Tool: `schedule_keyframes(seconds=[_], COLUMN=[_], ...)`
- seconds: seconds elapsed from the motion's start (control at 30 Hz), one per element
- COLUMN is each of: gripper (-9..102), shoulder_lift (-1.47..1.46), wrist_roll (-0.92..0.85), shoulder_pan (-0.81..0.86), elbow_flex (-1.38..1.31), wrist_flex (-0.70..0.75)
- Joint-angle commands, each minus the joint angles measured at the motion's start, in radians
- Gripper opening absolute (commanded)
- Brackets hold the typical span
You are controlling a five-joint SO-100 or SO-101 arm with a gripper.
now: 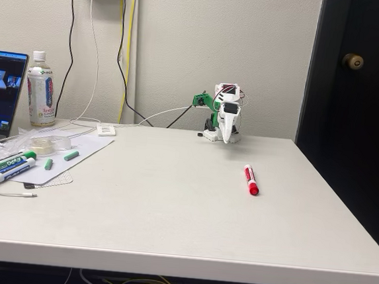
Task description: Pick up the red marker.
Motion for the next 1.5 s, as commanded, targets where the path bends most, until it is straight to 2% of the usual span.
schedule_keyframes(seconds=[0.0, 1.03, 1.27, 1.47], gripper=[0, 0, 0, 0], shoulder_lift=[0.005, 0.005, 0.005, -0.052], wrist_roll=[-0.026, -0.026, -0.011, 0.034], shoulder_pan=[-0.005, -0.005, -0.018, -0.037], elbow_flex=[-0.005, -0.005, -0.04, -0.038], wrist_flex=[-0.002, -0.017, -0.117, -0.331])
